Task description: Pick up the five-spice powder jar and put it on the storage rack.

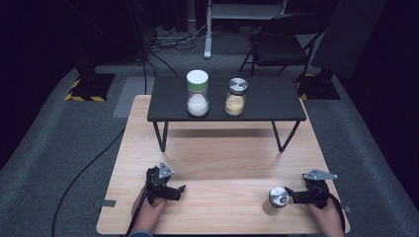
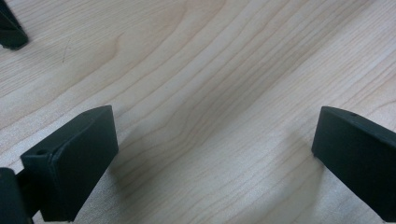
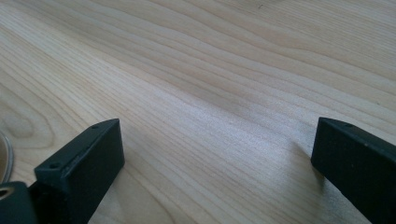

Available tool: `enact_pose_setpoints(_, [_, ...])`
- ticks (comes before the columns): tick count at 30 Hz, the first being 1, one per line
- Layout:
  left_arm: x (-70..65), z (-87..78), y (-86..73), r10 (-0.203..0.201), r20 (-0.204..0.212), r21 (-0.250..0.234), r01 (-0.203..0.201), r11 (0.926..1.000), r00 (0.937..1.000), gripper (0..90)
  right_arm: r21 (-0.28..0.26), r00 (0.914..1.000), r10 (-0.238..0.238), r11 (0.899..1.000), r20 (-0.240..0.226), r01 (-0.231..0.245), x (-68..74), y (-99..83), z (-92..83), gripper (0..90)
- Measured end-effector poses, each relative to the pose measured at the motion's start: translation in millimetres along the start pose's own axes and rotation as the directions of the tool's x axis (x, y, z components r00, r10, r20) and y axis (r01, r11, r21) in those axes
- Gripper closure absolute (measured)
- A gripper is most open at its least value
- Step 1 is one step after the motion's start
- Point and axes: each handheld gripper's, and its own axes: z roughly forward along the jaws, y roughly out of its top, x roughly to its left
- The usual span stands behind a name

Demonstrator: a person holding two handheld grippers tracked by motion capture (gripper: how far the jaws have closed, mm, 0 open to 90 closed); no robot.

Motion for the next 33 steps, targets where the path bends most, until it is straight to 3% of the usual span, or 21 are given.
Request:
enact_pose_setpoints(24, [0.0,0.0,0.1,0.000,0.000,0.000,0.000,1.0000,1.0000,0.2,0.002,1.0000,-0.006,1.000,-0.005,0.006,-0.9,0.4,0.2,1.4])
enact_pose_setpoints(33, [-0.1,0.0,0.1,0.000,-0.001,0.000,0.000,1.0000,1.0000,0.3,-0.026,0.9999,-0.011,1.000,0.003,0.011,0.2,-3.2,-5.4,1.9])
